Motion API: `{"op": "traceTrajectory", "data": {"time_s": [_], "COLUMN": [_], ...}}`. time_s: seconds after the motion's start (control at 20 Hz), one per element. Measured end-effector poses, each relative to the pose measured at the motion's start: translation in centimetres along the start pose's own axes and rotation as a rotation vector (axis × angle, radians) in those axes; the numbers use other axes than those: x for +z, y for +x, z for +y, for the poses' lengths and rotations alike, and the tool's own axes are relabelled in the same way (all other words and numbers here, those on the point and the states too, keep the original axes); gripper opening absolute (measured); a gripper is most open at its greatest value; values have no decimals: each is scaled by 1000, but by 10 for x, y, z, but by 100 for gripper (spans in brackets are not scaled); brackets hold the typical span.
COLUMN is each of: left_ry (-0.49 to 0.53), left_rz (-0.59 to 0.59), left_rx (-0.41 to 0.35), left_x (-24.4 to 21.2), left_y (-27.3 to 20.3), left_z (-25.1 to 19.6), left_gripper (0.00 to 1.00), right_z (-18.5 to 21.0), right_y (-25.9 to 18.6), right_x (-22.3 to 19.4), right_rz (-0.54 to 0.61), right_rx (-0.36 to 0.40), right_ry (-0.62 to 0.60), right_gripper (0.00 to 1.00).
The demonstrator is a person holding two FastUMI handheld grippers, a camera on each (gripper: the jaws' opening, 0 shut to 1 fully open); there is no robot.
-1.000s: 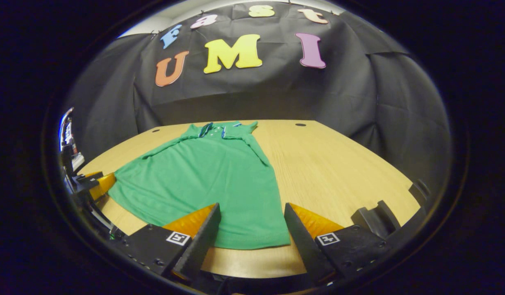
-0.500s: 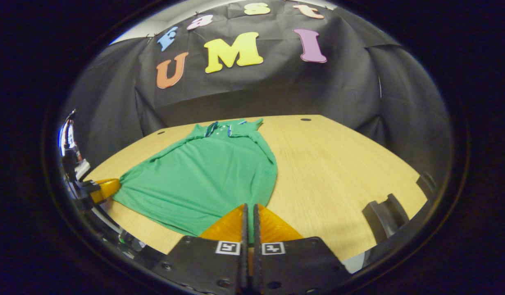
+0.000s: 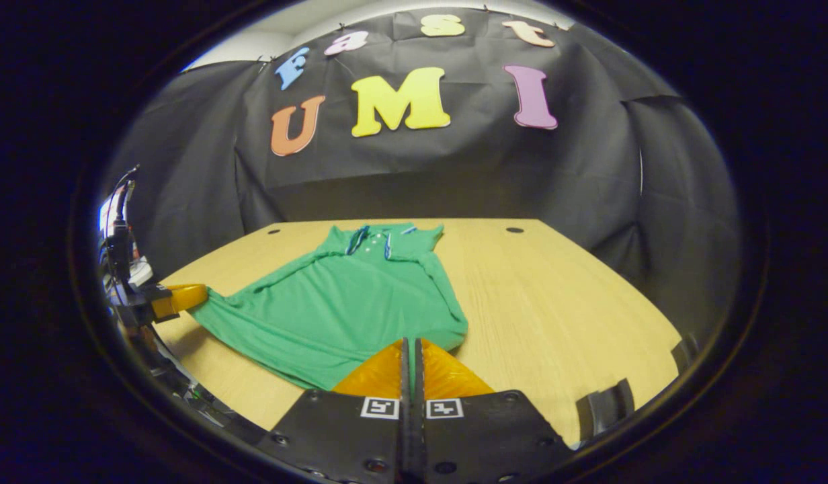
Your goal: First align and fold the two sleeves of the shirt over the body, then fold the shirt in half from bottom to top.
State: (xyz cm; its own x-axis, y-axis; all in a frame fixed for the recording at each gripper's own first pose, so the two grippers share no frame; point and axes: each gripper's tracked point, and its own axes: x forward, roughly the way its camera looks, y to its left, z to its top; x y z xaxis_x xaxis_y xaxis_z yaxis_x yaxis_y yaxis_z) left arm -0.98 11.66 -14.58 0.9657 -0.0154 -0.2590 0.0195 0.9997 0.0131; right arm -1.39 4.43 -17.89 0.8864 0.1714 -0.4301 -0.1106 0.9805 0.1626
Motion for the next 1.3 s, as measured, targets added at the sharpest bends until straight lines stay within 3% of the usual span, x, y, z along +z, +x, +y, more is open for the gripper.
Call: {"op": "traceTrajectory", "data": {"time_s": [0.35, 0.6, 0.8, 0.95, 1.1, 1.3], "left_ry": [62, 83, 70, 37, 22, 6], "left_rz": [-170, -228, -223, -215, -219, -123], "left_rx": [2, 28, 13, 5, 4, -13], "left_x": [101, 162, 194, 212, 221, 192], "left_y": [44, 120, 196, 250, 305, 381], "left_z": [-2, -1, -9, -9, -5, -4], "left_gripper": [6, 5, 6, 6, 6, 6], "right_z": [-3, 3, -3, -6, -22, -27], "right_y": [54, 112, 185, 247, 312, 392], "right_x": [95, 180, 229, 244, 257, 237], "right_rz": [-139, -220, -225, -184, -175, -85], "right_rx": [-29, 4, -22, -31, -87, -97], "right_ry": [-91, -99, -127, -110, -129, -103], "right_gripper": [0, 0, 0, 0, 0, 0]}}
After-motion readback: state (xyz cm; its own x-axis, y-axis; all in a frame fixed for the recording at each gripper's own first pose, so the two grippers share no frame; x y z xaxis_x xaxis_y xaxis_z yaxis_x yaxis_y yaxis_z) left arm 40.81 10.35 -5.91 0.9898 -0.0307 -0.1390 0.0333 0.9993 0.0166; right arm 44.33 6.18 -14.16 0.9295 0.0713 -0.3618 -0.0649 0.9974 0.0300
